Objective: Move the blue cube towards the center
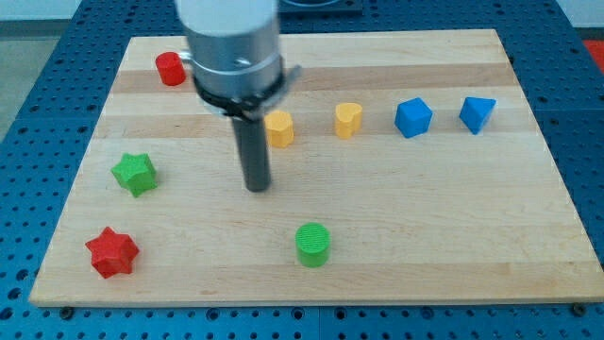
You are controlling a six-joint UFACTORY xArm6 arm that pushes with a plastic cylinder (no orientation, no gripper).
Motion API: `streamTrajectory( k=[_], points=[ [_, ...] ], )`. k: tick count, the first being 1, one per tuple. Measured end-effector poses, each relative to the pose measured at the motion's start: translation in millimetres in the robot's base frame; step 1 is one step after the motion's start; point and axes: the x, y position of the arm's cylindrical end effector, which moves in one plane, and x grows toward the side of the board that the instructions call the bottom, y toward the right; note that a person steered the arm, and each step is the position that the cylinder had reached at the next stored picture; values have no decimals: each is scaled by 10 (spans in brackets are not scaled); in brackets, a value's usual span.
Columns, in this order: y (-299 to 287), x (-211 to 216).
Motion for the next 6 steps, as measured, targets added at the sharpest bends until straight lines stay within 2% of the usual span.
streamTrajectory(
  k=[1, 2, 3, 6],
  points=[
    [-563, -305],
    [-1318, -439],
    [-1799, -472],
    [-1851, -234]
  ],
)
